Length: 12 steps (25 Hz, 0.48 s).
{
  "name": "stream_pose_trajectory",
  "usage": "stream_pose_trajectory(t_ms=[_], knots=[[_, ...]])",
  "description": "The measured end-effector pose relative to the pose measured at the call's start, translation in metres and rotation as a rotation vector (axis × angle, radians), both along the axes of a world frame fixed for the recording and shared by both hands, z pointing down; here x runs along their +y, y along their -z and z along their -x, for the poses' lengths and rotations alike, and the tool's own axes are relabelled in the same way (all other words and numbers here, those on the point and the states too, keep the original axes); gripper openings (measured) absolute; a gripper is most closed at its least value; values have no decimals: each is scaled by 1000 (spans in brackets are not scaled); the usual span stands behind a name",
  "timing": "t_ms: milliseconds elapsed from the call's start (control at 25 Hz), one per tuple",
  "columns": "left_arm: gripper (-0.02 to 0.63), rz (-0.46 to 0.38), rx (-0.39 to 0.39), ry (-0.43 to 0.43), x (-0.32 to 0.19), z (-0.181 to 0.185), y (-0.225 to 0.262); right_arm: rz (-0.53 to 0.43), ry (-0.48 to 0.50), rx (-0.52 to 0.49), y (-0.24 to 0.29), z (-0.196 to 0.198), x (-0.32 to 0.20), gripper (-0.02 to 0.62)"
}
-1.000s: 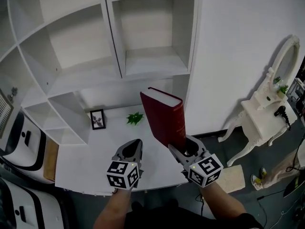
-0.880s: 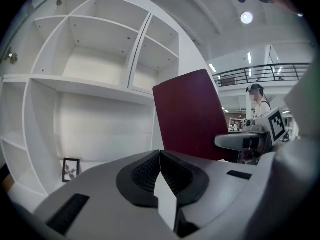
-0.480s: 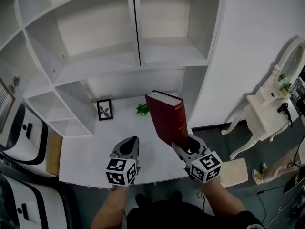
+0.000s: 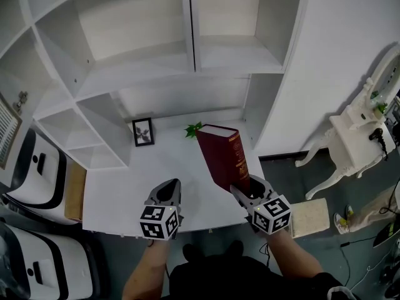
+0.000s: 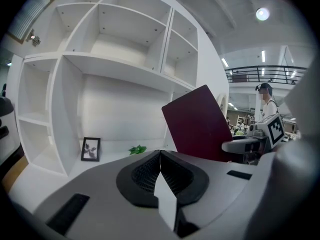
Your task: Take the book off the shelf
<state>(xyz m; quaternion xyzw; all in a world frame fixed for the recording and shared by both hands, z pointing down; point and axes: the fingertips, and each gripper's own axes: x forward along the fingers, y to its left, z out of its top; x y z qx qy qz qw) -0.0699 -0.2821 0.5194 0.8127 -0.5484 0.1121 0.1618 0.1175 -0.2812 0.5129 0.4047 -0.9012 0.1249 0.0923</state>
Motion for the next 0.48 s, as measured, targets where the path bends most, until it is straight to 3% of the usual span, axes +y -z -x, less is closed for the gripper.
stream_pose_trajectory(t_ms=[480], knots=[[9, 24, -7, 14, 7, 8, -14, 88, 6, -32, -27, 1, 5, 218]])
